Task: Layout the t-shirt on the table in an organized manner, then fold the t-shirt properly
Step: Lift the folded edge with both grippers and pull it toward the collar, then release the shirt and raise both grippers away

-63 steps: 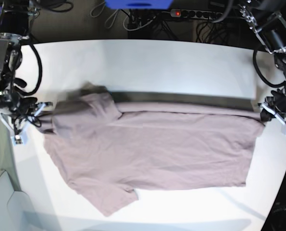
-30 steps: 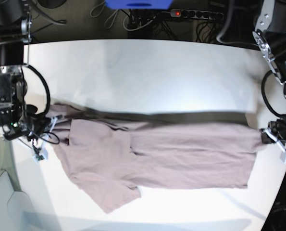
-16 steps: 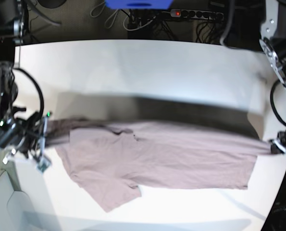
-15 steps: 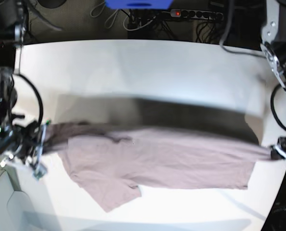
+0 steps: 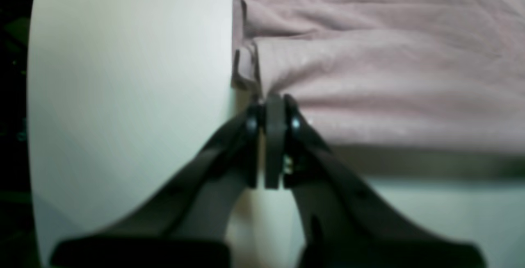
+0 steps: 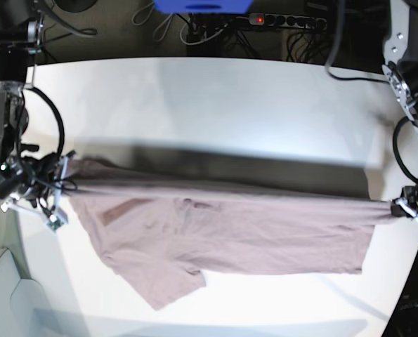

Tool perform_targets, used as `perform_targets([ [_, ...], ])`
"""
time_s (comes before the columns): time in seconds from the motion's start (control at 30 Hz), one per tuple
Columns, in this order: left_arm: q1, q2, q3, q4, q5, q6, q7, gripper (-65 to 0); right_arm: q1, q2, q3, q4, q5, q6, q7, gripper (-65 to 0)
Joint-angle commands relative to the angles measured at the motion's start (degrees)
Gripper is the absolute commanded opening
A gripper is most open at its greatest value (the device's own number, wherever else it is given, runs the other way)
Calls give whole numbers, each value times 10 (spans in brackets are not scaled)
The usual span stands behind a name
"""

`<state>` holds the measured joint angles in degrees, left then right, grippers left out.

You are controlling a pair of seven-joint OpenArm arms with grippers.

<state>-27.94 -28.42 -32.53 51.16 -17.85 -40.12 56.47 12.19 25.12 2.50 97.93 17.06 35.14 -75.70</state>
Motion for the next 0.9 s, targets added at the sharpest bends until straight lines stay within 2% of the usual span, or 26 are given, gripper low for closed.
perform_targets([
  [0.0,6,-12,-3,14,-6,1,-3,-649,3,10,5,18,0,0,1,-650],
  [0.33,204,-8,-4,151,-101,1,-3,-649,-135,9,64,125,0,0,1,-650],
  [0.53,303,-7,-4,212,-138,1,-3,-649,-213,8,84,135,0,0,7,-650],
  [0.73,376,-7,-5,264,-160,1,-3,-649,-307,8,94,134,0,0,81,-650],
  [0.87,399,-7,-14,282,-160,1,-3,-649,-340,9,94,134,0,0,100,-650],
])
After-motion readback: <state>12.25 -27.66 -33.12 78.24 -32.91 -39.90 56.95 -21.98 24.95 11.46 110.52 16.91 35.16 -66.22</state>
